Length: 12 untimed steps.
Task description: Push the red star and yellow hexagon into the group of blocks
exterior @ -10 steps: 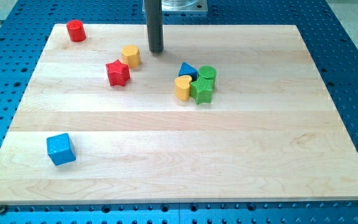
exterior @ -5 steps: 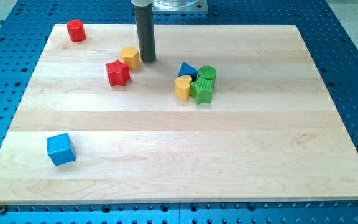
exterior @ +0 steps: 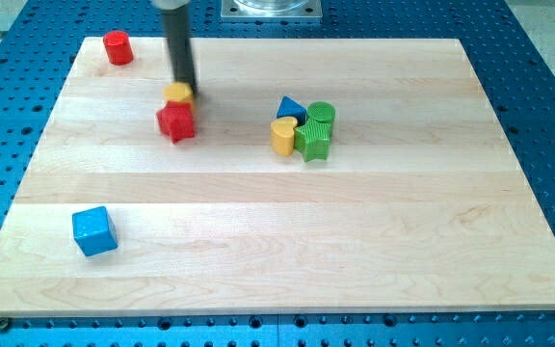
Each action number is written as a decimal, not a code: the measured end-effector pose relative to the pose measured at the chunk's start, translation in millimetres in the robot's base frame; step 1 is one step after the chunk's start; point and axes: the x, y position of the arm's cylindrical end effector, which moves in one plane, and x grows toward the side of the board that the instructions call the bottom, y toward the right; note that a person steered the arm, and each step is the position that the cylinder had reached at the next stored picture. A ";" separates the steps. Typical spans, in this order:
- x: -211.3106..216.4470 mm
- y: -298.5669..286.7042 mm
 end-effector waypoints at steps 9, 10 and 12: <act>92.9 49.5; 92.6 109.8; 126.9 32.4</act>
